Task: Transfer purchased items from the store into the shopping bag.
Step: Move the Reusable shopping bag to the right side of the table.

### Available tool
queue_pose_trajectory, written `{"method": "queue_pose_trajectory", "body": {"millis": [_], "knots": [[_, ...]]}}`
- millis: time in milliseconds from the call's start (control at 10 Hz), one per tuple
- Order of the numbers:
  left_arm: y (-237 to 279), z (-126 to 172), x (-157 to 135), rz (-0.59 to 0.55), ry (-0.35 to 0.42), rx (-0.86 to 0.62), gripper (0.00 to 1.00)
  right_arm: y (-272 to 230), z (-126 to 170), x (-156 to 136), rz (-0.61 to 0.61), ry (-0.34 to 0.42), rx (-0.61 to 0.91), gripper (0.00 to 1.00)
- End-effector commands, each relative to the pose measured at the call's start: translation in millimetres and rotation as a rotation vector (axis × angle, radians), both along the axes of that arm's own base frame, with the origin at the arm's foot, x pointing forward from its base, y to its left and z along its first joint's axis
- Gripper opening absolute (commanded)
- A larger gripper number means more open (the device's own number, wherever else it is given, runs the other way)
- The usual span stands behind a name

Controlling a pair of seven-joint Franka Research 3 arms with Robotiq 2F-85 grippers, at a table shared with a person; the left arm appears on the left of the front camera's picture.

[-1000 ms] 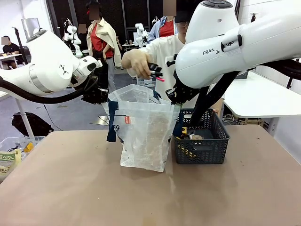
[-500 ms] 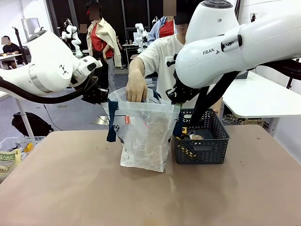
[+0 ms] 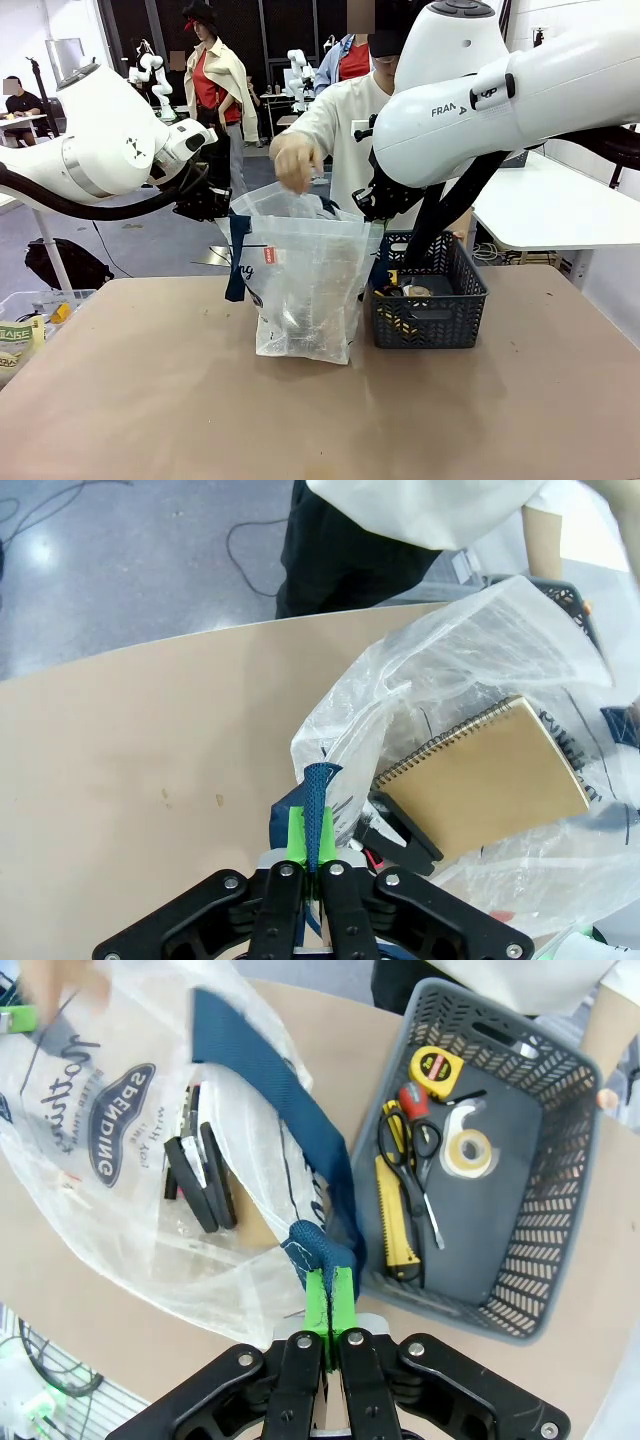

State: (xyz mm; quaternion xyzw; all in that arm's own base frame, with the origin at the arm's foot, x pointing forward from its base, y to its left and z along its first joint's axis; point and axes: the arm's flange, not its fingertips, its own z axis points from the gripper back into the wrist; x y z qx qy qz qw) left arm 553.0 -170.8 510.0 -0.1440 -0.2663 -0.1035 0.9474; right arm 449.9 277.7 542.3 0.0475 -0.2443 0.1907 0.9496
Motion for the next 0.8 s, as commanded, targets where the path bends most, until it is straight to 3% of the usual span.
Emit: {"method": "queue_pose_trajectory", "body": {"millis": [0,700], "knots": [[3.1,3.3,3.4,0.001,-0.010,0.008,0.00,-4.0,-2.0,-1.2,-0.007,-0.007,0.006,0.00],[3.1,3.3,3.4,0.001,-0.010,0.008,0.00,-4.0,-2.0,-1.2,-0.007,-0.007,0.006,0.00]]}}
